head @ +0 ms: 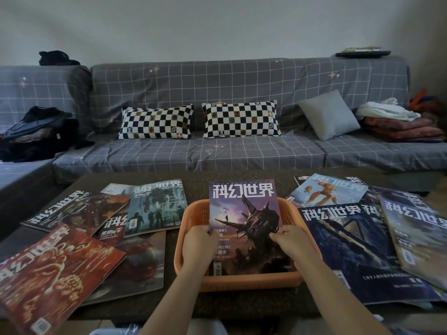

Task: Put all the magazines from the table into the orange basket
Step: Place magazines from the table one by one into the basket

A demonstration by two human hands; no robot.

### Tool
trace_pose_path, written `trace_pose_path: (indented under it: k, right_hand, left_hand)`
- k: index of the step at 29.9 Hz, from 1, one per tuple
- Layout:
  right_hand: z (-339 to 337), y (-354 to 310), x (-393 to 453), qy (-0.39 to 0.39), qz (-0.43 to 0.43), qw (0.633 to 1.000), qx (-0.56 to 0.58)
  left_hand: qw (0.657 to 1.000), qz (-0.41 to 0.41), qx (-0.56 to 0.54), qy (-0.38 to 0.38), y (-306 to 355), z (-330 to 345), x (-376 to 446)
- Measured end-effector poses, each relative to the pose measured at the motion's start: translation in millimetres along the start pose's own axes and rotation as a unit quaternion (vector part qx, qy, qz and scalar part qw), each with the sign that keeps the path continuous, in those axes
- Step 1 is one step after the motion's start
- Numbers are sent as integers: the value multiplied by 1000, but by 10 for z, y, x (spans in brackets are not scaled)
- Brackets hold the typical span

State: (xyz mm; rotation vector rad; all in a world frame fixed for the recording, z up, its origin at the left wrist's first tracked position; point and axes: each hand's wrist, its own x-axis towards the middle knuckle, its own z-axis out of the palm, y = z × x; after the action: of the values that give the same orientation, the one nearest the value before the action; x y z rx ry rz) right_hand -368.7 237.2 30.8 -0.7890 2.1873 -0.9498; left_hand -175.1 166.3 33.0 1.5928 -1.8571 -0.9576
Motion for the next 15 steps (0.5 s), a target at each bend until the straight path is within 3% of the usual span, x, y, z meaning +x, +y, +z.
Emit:
trace_pose_path:
  k: [6, 11, 15]
  right_hand:
    - [-27, -40, -66, -17, -5, 1000, 12]
    - [11, -184, -230, 61, -132, 989, 35]
    - [216, -474, -475, -2, -192, 974, 117]
  left_hand:
    - [999, 1, -22, -23, 53, -36, -75]
    - [993, 107, -59, -2, 95, -220, -185]
    - [992, 92, -80, 36, 11, -514, -202]
